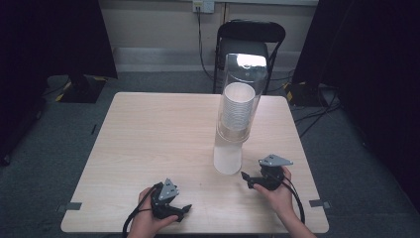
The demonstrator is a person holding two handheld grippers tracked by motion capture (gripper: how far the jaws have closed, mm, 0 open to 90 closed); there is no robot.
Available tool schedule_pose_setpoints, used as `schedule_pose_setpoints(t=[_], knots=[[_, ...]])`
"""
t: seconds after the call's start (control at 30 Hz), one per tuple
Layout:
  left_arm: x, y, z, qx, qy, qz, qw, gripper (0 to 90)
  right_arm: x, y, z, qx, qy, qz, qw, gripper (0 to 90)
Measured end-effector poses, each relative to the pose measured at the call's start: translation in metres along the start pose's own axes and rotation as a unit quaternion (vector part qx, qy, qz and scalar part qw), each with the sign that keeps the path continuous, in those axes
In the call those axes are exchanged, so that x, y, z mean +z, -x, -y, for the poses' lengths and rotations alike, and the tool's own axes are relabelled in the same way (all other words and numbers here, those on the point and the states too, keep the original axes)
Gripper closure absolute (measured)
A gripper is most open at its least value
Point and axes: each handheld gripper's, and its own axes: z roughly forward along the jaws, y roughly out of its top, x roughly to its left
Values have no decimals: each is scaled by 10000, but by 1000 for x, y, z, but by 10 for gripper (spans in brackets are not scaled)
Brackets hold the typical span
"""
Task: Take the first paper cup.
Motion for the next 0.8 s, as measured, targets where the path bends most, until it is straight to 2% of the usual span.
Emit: schedule_pose_setpoints(t=[0.07, 0.2, 0.3, 0.57, 0.8], knots=[[0, 0, 0, -4, 3, -3, 10000, 158, 2, -2, -14, 19, 182, -62, 9998, 148], [0, 0, 0, 2, 1, -7, 10000, 158, 4, -4, -25, -7, 281, -95, 9996, 150], [0, 0, 0, -2, -1, -4, 10000, 158, 5, -8, -39, -10, 453, -152, 9989, 152], [0, 0, 0, 2, 2, -7, 10000, 158, 10, -14, -56, -64, 722, -225, 9971, 156], [0, 0, 0, 4, -2, -8, 10000, 158, 15, -13, -64, 12, 898, -240, 9957, 161]])
